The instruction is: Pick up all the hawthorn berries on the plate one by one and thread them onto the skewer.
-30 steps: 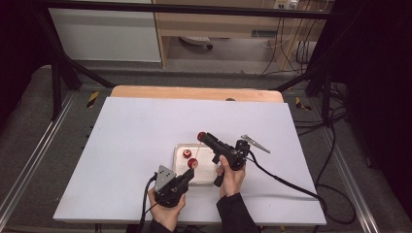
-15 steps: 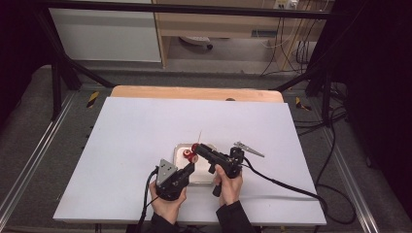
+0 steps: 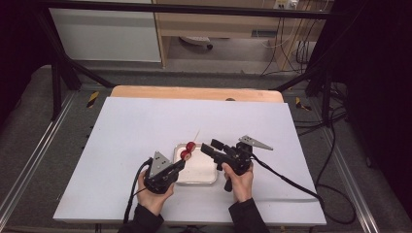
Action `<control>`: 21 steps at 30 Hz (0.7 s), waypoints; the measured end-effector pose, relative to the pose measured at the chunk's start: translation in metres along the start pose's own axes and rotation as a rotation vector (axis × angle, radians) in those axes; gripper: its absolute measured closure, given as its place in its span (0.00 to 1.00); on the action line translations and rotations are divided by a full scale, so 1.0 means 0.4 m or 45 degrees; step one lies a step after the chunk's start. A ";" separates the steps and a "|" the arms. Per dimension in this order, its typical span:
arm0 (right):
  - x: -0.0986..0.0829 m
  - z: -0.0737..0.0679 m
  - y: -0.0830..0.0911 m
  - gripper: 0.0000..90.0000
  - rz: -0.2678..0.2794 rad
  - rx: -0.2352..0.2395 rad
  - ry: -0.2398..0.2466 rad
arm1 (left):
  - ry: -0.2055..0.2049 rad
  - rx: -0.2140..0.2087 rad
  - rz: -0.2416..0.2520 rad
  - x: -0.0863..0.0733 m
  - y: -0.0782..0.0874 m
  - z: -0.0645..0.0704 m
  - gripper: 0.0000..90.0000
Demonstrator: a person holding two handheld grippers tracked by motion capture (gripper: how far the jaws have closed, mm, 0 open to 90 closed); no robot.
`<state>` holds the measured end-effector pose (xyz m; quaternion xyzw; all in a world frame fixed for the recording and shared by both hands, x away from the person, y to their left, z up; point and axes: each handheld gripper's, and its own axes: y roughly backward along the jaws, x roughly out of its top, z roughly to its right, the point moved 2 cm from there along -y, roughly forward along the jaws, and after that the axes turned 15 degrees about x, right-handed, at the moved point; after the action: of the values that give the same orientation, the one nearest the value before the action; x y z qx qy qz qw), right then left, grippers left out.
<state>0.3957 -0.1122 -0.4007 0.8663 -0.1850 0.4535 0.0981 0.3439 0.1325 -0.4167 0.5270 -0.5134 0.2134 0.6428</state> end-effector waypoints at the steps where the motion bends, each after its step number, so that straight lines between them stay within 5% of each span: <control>1: 0.002 0.003 0.002 0.32 -0.027 -0.015 0.015 | -0.012 0.003 -0.016 -0.008 0.005 -0.013 0.98; 5: 0.008 0.018 0.004 0.26 -0.146 -0.076 0.044 | -0.042 0.002 -0.070 -0.044 0.028 -0.072 0.98; 11: 0.023 0.026 -0.053 0.22 -0.450 -0.170 0.127 | -0.059 0.017 -0.152 -0.095 0.062 -0.152 0.98; 16: 0.035 0.031 -0.134 0.26 -0.731 -0.227 0.196 | -0.065 -0.004 -0.179 -0.110 0.071 -0.178 0.98; 21: 0.041 0.047 -0.207 0.34 -0.932 -0.268 0.237 | -0.074 -0.007 -0.202 -0.122 0.061 -0.186 0.98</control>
<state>0.4522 -0.0469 -0.3980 0.8154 0.1005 0.4437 0.3579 0.3379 0.2209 -0.4426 0.5701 -0.4891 0.1451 0.6440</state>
